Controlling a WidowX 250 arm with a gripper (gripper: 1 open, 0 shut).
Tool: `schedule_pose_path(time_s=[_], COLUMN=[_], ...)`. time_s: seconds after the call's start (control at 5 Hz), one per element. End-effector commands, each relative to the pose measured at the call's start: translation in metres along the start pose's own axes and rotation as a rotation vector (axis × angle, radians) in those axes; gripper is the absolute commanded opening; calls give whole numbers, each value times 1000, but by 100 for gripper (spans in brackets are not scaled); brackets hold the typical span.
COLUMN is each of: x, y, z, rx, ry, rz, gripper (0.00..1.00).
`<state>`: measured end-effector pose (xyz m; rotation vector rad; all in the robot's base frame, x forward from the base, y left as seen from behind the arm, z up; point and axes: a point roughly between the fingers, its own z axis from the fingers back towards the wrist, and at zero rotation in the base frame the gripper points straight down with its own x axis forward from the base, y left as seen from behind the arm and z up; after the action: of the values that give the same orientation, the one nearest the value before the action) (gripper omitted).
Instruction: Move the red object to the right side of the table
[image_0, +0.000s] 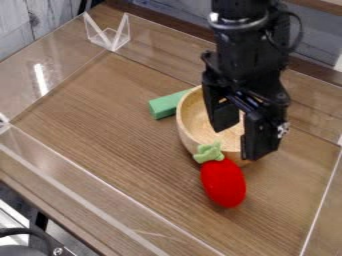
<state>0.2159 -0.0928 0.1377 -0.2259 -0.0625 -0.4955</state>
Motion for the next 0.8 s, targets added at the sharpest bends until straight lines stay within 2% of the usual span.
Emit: schedule_pose_path(time_s=[0.0,0.2,0.6], x=[-5,-10,-10], y=[9,17,20], z=[-8,-26,-27], rx=[8,1,7], ry=[-25,-15,-21], rz=[-71,-130,-94], gripper=[100,100,100])
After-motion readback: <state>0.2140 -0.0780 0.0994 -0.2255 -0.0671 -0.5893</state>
